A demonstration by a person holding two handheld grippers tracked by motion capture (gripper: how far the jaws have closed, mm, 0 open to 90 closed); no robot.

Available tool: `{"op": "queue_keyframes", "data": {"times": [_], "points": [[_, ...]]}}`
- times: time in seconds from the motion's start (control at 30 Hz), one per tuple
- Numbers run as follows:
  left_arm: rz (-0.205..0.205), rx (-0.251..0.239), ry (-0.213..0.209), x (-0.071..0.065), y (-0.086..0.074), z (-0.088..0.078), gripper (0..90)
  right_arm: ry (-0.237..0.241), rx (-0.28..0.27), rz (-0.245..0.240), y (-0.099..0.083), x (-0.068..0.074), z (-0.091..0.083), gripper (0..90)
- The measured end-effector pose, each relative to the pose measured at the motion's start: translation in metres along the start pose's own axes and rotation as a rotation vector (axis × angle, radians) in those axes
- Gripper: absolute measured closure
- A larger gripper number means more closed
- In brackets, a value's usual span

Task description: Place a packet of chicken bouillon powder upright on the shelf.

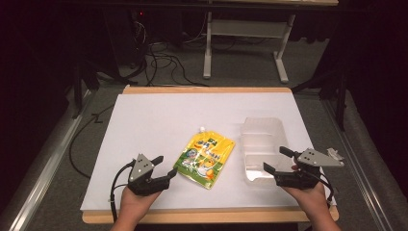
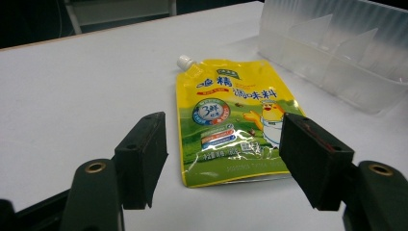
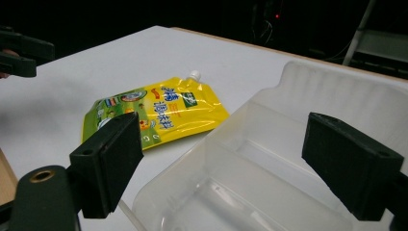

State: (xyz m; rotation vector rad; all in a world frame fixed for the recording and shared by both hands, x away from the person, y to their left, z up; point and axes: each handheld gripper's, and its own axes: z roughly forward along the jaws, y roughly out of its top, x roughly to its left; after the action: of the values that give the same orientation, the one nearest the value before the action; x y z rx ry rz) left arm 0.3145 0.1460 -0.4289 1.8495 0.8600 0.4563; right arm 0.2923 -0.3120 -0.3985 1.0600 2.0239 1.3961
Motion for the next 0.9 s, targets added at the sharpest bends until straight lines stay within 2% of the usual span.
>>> {"op": "queue_keyframes", "data": {"times": [0.27,0.37,0.47,0.5,0.53,0.6,0.77,0.9], "points": [[-0.015,0.011,0.014,0.005,-0.002,-0.001,36.5,-0.004,0.007,-0.004,-0.001,0.001,0.000,15.0],[-0.010,0.015,0.023,0.006,-0.002,-0.001,46.9,-0.012,0.006,-0.004,-0.001,0.001,0.000,15.4],[-0.017,0.019,0.020,0.007,-0.003,0.000,64.1,-0.015,0.010,0.003,-0.002,0.001,-0.001,15.7],[-0.025,0.023,0.026,0.008,-0.004,0.002,64.1,-0.015,0.009,0.001,-0.002,0.001,-0.001,16.0],[-0.034,0.044,0.050,0.009,-0.006,0.006,77.9,-0.014,0.008,0.005,-0.003,0.000,-0.001,16.7],[-0.053,0.088,0.078,0.012,-0.007,0.016,88.0,-0.014,0.012,0.007,-0.003,0.000,0.000,17.1],[-0.077,0.208,0.133,0.024,-0.010,0.052,90.0,-0.005,0.021,0.003,-0.003,0.001,0.003,18.2],[-0.075,0.253,0.148,0.029,-0.011,0.070,90.0,-0.003,0.027,-0.008,-0.003,0.003,0.004,18.8]]}}
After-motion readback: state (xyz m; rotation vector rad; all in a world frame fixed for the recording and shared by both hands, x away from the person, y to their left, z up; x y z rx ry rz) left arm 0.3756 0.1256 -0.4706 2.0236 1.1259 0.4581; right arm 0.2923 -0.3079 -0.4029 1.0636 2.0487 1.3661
